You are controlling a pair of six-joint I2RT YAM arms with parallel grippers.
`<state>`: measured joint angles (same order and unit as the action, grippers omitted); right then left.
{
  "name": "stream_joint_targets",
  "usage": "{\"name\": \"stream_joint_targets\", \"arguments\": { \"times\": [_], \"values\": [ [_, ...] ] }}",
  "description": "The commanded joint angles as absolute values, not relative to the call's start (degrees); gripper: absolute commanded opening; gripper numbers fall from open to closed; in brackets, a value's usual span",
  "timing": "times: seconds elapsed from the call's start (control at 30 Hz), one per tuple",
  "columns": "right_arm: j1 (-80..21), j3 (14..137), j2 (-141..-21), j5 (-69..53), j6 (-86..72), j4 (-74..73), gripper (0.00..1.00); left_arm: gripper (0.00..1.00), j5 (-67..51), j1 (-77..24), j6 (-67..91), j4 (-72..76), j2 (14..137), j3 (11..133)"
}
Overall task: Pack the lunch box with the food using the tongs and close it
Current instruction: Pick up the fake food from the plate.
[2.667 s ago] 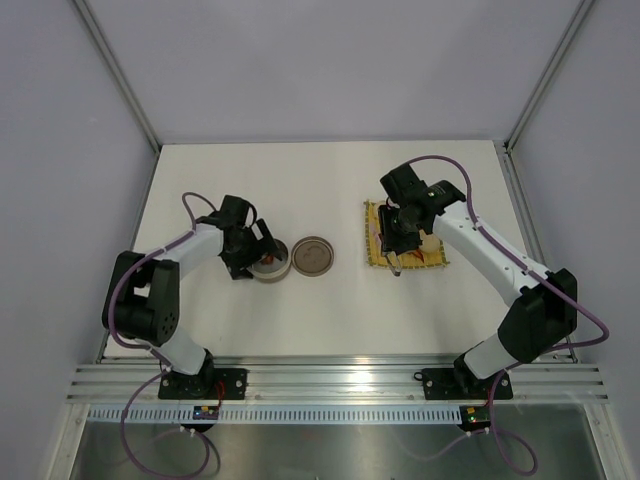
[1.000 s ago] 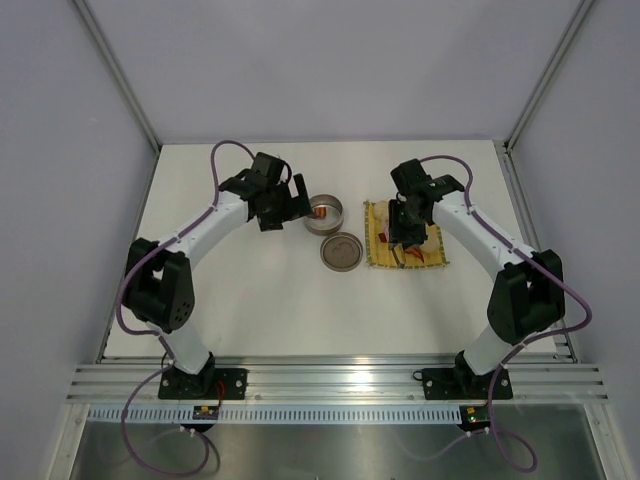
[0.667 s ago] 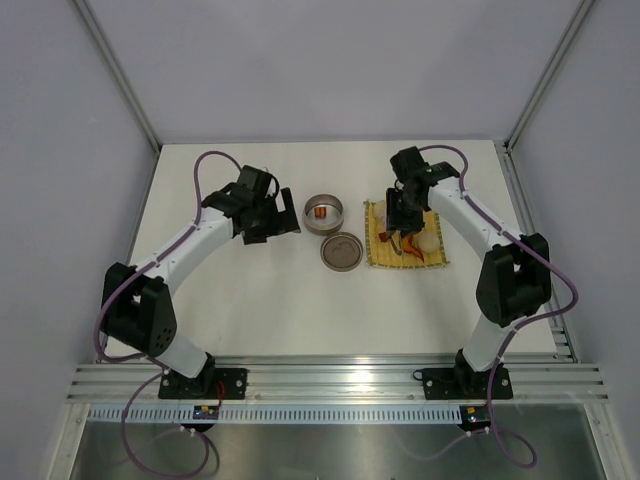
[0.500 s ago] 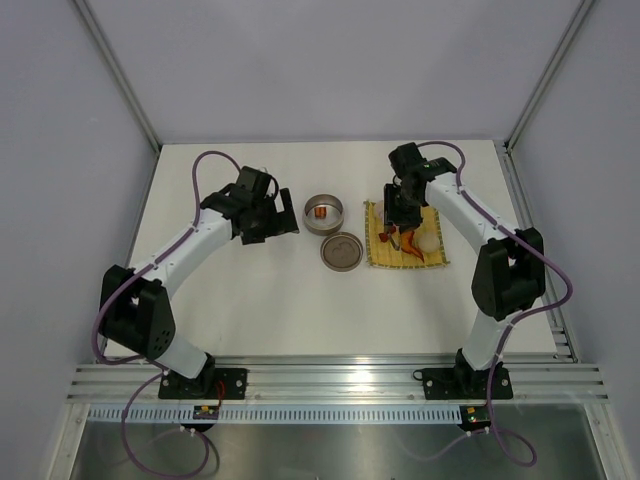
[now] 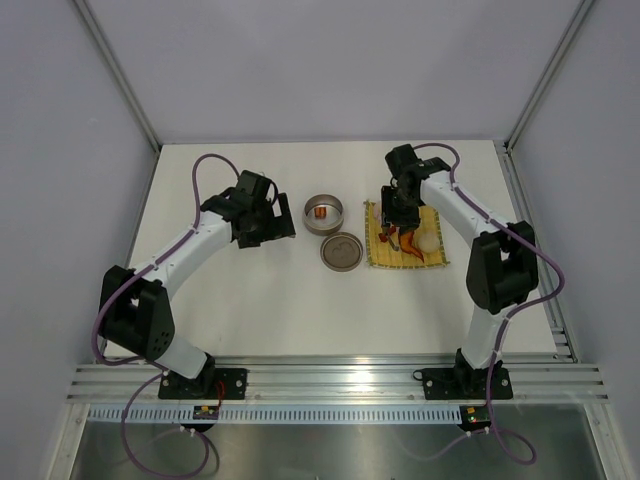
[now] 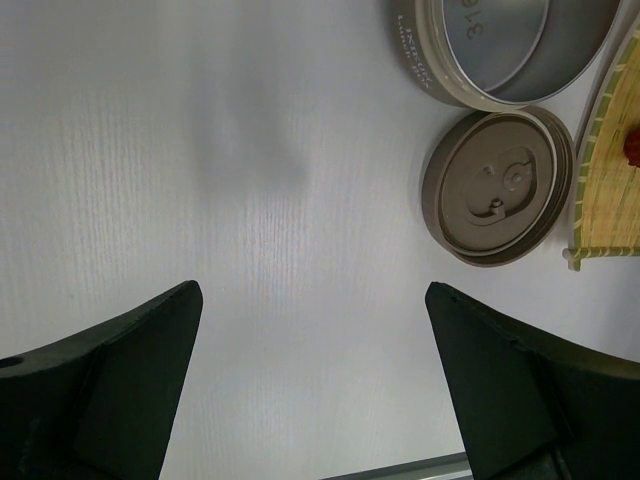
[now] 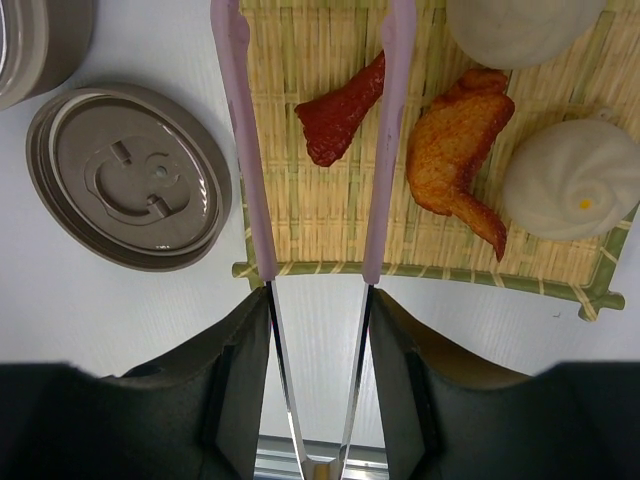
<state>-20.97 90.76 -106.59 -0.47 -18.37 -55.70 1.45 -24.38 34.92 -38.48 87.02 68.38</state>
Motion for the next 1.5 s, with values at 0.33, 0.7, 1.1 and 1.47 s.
{"name": "stream_joint_targets", "arguments": {
  "times": [0.33, 0.7, 1.1, 1.47],
  "values": [
    [-20.7, 95.9, -110.3, 2.7, -17.2, -56.1, 0.5, 0.99, 4.0, -24.1, 34.2, -38.1, 84.7, 68.2],
    [-20.3, 97.2, -112.8, 1.1, -16.5, -55.7, 0.51, 0.99, 4.3, -24.2, 34.2, -38.2, 84.7, 67.9],
    [-20.4, 97.7, -113.5, 1.0, -16.5, -55.2, 0.3, 0.99, 5.1, -24.1, 34.2, -38.6, 83.8, 67.3],
    [-20.3, 96.3, -108.5, 1.2, -17.1, -56.6, 0.11, 0.99, 5.4, -23.9, 34.2, -38.6, 83.3, 66.9]
  ]
}}
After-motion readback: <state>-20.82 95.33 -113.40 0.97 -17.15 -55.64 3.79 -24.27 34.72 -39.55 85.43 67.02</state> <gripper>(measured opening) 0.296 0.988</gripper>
